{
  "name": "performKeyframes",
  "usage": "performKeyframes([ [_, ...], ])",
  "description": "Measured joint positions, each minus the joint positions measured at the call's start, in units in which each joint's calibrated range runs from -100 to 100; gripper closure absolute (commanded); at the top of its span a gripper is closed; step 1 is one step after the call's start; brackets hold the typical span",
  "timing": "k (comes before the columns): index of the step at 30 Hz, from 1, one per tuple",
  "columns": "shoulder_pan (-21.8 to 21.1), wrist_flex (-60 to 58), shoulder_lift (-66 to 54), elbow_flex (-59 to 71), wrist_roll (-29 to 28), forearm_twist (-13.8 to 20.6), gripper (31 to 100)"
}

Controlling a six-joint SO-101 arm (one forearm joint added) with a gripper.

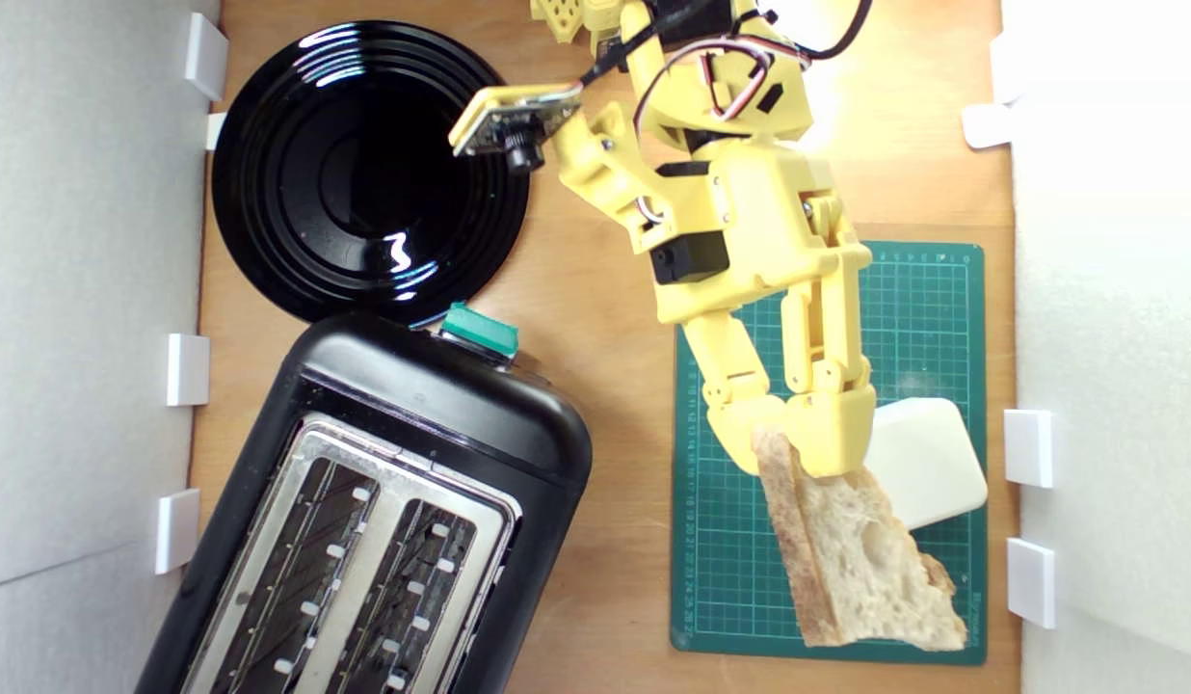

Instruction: Pick bread and place in toaster

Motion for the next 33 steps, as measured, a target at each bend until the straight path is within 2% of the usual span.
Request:
performKeyframes([
  [7, 4.12, 5.85, -7.06, 0.09, 4.76, 0.18, 79.8],
  [9, 5.49, 6.02, -8.32, 0.09, 5.23, 2.49, 79.8],
  [11, 6.96, 6.10, -9.58, 0.09, 5.28, 6.22, 79.8],
  [14, 8.97, 6.10, -10.84, 0.09, 5.28, 9.33, 79.8],
  [20, 13.09, 7.88, -12.85, 0.09, 6.93, 10.04, 79.9],
  [26, 13.55, 13.39, -12.94, 0.09, 11.23, 10.04, 79.9],
  [33, 16.29, 15.51, -13.86, 0.09, 15.73, 10.04, 79.9],
])
